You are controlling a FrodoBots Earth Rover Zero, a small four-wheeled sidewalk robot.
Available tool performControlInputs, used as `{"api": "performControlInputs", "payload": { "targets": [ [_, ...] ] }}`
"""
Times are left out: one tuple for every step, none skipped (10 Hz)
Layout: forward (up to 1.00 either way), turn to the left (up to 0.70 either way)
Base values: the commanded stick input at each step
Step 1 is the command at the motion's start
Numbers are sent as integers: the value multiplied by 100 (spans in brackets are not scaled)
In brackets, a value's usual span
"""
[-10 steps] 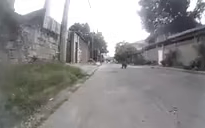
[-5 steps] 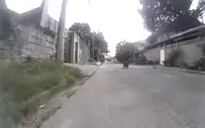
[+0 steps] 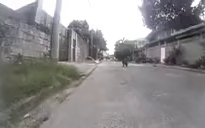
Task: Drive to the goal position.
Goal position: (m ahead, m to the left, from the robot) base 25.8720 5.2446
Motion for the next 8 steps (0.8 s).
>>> {"api": "performControlInputs", "payload": {
  "targets": [
    [70, 0],
    [70, 0],
    [70, 0],
    [70, 0],
    [70, 0],
    [70, 0],
    [70, 0],
    [70, 0]
  ]
}}
